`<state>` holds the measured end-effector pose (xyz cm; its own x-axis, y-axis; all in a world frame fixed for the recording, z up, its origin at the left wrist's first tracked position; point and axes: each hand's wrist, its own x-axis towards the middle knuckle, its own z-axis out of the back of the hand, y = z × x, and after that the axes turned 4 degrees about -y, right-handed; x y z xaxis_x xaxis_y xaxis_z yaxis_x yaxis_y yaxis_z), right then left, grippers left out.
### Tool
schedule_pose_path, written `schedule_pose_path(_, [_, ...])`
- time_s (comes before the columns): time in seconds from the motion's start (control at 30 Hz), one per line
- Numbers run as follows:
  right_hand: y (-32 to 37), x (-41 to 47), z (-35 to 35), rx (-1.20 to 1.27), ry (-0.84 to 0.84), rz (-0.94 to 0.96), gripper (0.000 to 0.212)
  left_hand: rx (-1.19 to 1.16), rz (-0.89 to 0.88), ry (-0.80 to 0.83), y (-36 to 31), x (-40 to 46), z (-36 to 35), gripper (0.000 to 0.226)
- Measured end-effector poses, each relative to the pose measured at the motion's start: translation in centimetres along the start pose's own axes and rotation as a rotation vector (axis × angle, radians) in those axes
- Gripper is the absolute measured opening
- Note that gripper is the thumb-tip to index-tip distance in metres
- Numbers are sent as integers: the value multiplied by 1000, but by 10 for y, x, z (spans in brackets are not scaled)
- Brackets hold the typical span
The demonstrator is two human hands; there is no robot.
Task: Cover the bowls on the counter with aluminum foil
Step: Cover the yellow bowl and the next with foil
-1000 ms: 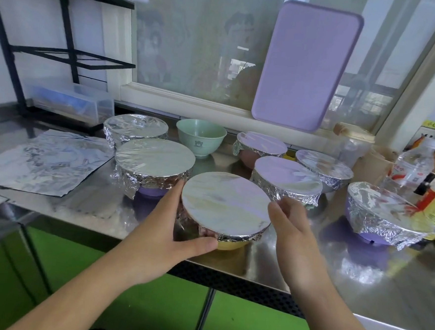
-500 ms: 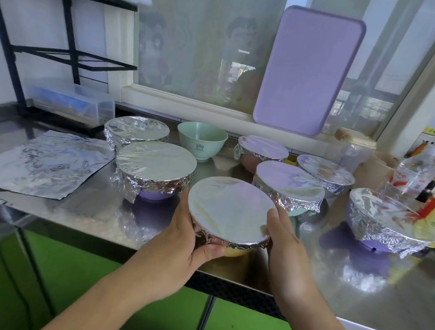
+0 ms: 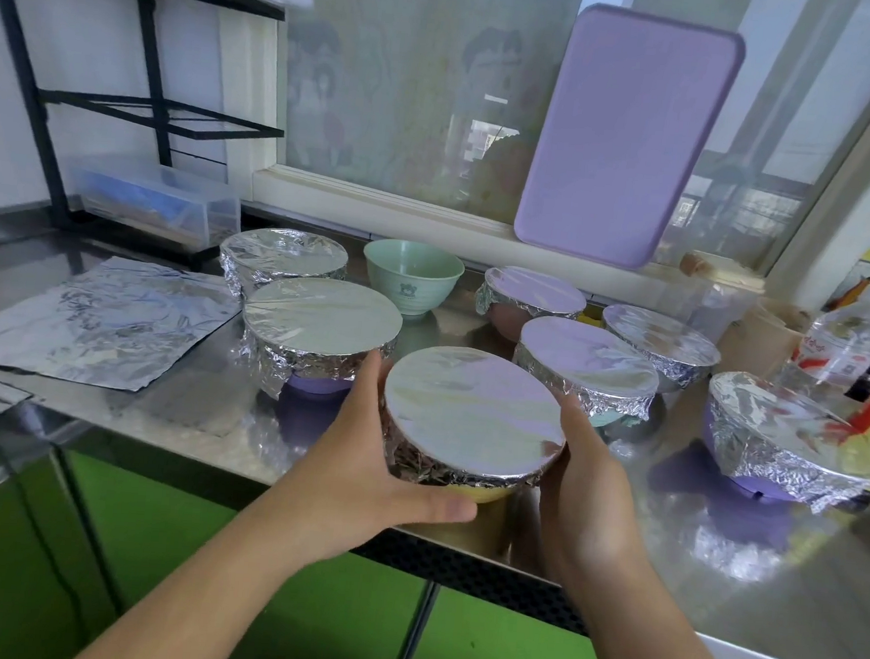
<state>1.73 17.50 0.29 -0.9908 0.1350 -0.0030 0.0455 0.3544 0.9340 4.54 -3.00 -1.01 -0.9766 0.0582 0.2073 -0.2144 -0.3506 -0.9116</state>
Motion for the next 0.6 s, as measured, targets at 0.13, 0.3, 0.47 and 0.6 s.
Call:
schedule_pose_path(0.13, [-10, 4, -2, -2, -53, -1, 39, -112, -90, -86, 1, 7, -26, 128])
schedule_pose_path(0.3, [-17, 5, 2, -44, -90, 9, 39, -89, -199, -174, 12, 9, -36, 123])
schedule_pose_path(0.47, [-15, 4, -1, -99, -94, 32, 46, -11, -188, -219, 11, 8, -39, 127])
schedule_pose_path(0.6, [-15, 7, -6, -165, -113, 87, 58, 44, -180, -253, 7, 8, -40, 124])
